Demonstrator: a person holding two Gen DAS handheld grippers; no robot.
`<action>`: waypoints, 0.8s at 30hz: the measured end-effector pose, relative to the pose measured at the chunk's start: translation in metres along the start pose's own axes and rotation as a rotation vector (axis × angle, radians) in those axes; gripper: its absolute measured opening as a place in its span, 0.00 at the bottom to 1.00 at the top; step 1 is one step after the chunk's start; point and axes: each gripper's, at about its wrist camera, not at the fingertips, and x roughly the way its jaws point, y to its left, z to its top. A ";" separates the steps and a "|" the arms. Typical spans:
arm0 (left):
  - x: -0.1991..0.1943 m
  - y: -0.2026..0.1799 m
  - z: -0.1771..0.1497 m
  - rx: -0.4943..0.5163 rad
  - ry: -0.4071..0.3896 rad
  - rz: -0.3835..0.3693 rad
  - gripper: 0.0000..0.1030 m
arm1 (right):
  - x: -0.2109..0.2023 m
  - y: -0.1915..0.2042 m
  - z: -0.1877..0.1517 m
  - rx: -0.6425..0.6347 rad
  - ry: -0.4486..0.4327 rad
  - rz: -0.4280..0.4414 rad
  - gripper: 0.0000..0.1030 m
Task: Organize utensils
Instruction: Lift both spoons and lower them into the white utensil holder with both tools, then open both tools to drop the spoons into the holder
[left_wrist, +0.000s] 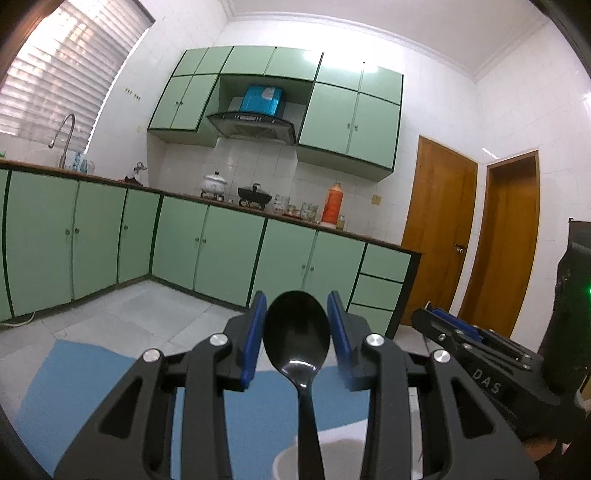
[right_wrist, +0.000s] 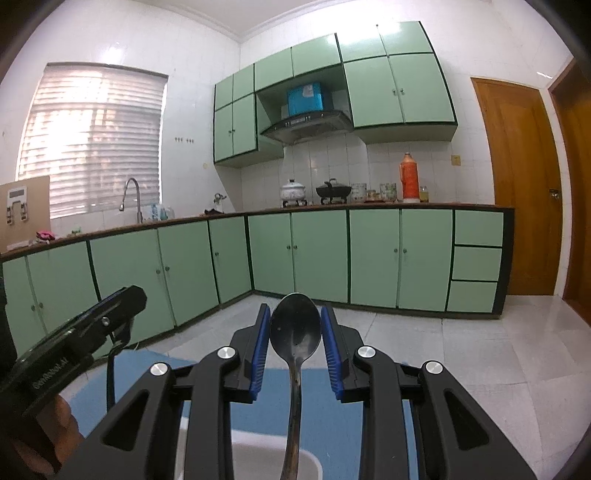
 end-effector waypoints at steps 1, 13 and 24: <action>0.001 0.002 -0.003 -0.005 0.008 0.001 0.32 | 0.001 0.001 -0.002 0.000 0.007 0.001 0.27; -0.012 0.007 -0.021 0.016 0.093 0.004 0.33 | -0.004 -0.003 -0.029 0.035 0.114 0.037 0.27; -0.043 0.009 -0.017 -0.015 0.108 0.010 0.50 | -0.025 -0.002 -0.024 0.025 0.123 0.049 0.32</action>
